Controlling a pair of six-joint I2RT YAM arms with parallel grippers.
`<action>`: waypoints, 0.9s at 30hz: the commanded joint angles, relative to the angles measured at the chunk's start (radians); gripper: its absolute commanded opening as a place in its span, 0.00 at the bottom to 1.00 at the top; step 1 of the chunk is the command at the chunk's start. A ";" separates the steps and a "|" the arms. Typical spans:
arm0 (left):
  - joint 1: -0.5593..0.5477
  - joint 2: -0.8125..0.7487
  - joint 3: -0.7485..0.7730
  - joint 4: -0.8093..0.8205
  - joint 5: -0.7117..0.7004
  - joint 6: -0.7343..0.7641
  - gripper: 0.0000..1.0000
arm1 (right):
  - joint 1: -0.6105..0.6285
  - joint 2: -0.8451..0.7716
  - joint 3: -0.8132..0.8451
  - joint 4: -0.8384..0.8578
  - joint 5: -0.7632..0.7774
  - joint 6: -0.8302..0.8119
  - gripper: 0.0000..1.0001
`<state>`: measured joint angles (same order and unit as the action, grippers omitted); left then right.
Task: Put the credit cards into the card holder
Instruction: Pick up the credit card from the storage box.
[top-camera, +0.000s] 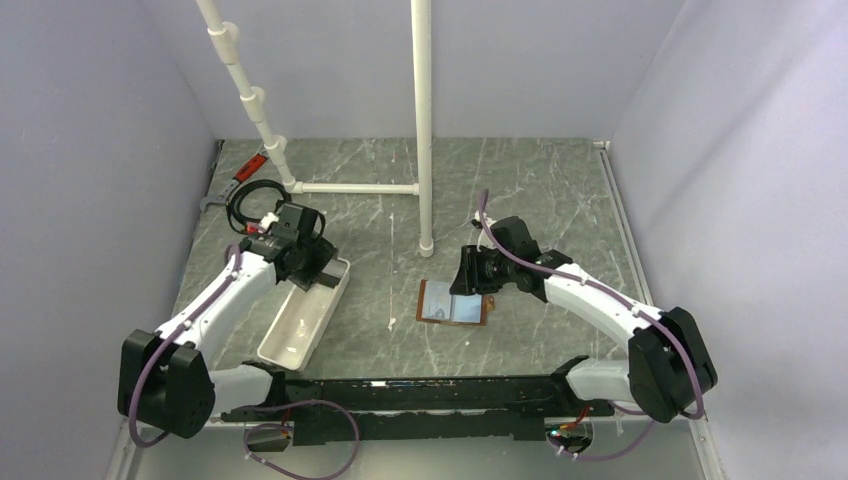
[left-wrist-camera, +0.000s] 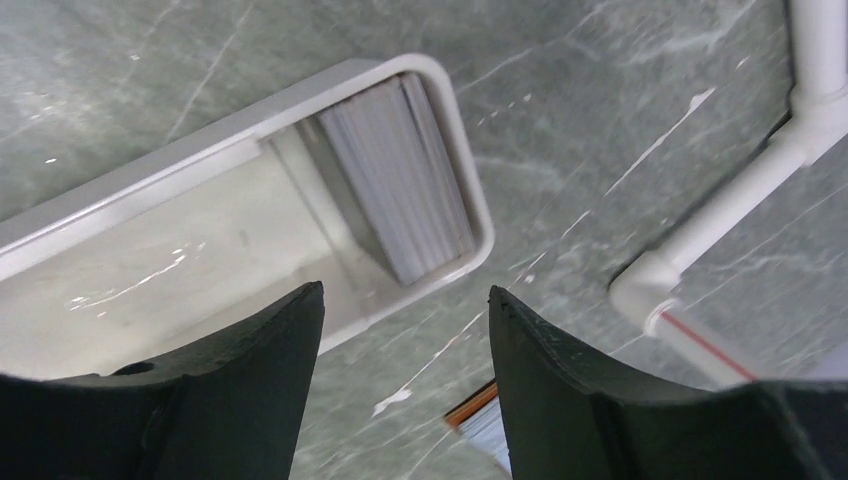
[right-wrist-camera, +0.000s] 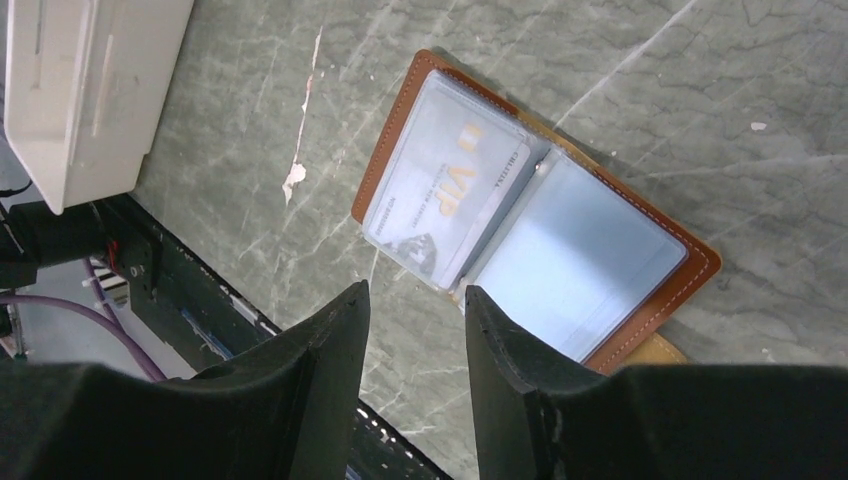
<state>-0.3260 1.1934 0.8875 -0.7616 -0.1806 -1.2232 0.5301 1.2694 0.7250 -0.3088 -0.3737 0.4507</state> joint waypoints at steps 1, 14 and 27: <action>0.004 0.021 -0.054 0.179 -0.065 -0.130 0.67 | -0.002 -0.052 -0.016 -0.011 0.018 -0.022 0.42; 0.009 -0.042 -0.306 0.494 -0.109 -0.250 0.69 | -0.002 -0.059 -0.024 -0.013 0.015 -0.026 0.42; 0.016 -0.154 -0.477 0.797 -0.175 -0.252 0.58 | -0.001 -0.044 -0.030 -0.004 0.017 -0.017 0.41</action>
<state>-0.3172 1.0855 0.4355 -0.1089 -0.2878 -1.4609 0.5301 1.2339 0.7025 -0.3359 -0.3676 0.4374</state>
